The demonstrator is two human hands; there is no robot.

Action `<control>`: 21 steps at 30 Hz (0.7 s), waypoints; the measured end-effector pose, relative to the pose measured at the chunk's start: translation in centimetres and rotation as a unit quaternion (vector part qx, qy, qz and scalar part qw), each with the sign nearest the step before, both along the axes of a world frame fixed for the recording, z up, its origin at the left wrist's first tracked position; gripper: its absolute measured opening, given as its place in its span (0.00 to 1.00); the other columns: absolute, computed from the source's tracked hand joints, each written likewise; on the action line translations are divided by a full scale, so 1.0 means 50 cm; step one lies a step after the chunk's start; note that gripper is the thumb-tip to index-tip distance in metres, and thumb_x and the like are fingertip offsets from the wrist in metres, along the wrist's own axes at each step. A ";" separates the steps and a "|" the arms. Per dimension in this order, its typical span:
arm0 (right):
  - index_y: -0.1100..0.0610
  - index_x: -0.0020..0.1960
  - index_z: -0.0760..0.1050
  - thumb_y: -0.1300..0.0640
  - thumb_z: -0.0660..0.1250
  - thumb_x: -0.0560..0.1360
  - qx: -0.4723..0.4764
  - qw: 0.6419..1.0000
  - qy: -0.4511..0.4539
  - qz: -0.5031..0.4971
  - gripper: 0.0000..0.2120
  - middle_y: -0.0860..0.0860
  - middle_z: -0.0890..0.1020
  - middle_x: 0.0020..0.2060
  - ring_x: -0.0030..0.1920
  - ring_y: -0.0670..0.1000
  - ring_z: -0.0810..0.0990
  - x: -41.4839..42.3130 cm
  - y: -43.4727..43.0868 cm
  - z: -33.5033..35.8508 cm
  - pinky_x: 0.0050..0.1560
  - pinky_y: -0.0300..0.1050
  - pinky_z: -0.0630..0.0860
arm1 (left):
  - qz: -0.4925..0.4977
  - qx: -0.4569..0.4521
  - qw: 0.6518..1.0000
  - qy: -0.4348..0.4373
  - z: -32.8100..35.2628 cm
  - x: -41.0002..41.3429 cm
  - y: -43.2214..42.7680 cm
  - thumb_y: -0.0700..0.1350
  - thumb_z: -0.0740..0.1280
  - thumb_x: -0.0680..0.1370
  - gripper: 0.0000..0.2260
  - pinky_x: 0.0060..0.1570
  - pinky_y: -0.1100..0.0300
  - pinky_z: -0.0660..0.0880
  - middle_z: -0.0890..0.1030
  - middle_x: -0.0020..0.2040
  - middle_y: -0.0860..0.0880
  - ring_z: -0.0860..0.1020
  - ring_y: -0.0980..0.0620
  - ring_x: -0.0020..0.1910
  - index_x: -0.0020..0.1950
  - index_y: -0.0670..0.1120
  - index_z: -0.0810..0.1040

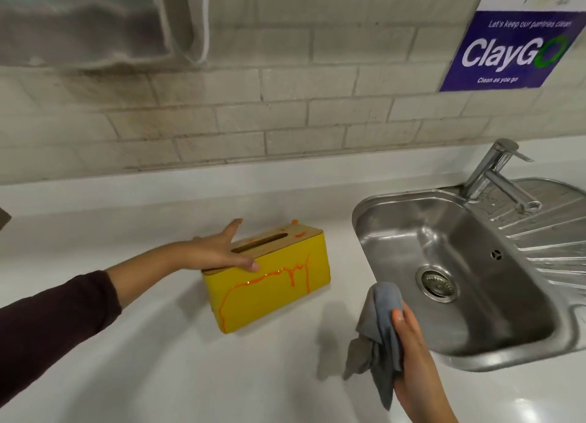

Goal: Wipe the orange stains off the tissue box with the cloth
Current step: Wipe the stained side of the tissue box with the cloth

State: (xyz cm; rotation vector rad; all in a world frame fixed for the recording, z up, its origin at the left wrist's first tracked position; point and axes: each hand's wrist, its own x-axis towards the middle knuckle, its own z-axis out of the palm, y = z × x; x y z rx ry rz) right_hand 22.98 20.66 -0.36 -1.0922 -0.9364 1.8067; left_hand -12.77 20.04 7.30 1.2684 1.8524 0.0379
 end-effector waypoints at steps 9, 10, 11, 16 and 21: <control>0.49 0.65 0.71 0.56 0.61 0.78 0.191 0.966 -0.169 -0.049 0.15 0.51 0.78 0.61 0.62 0.50 0.75 -0.003 -0.074 -0.004 0.62 0.51 0.72 | 0.094 -0.014 0.977 -0.192 -0.027 0.111 -0.159 0.70 0.69 0.55 0.53 0.58 0.58 0.75 0.76 0.59 0.48 0.77 0.48 0.58 0.73 0.58 0.47; 0.50 0.65 0.71 0.53 0.62 0.78 0.211 0.961 -0.174 -0.052 0.16 0.52 0.78 0.60 0.61 0.48 0.75 -0.009 -0.079 -0.003 0.61 0.46 0.73 | 0.100 -0.015 0.975 -0.199 -0.034 0.118 -0.168 0.69 0.69 0.56 0.52 0.59 0.59 0.75 0.76 0.59 0.49 0.77 0.48 0.59 0.73 0.57 0.47; 0.52 0.65 0.71 0.50 0.61 0.77 0.234 0.954 -0.182 -0.052 0.17 0.51 0.79 0.59 0.60 0.47 0.76 -0.016 -0.082 -0.001 0.59 0.41 0.74 | 0.100 -0.015 0.974 -0.203 -0.039 0.124 -0.174 0.70 0.70 0.55 0.53 0.57 0.62 0.75 0.76 0.58 0.50 0.77 0.50 0.58 0.73 0.58 0.47; 0.38 0.55 0.70 0.51 0.56 0.77 0.404 0.877 -0.259 -0.026 0.10 0.42 0.75 0.40 0.45 0.42 0.74 -0.044 -0.079 0.013 0.44 0.35 0.70 | 0.102 -0.032 0.966 -0.234 -0.066 0.136 -0.196 0.71 0.73 0.53 0.60 0.42 0.76 0.75 0.75 0.52 0.60 0.75 0.63 0.52 0.74 0.59 0.42; 0.59 0.65 0.71 0.49 0.51 0.78 0.464 0.829 -0.312 0.007 0.22 0.45 0.71 0.40 0.42 0.49 0.70 -0.074 -0.077 0.003 0.42 0.44 0.66 | 0.127 -0.032 0.962 -0.239 -0.069 0.129 -0.202 0.72 0.74 0.50 0.64 0.51 0.70 0.74 0.77 0.53 0.60 0.78 0.63 0.51 0.74 0.60 0.37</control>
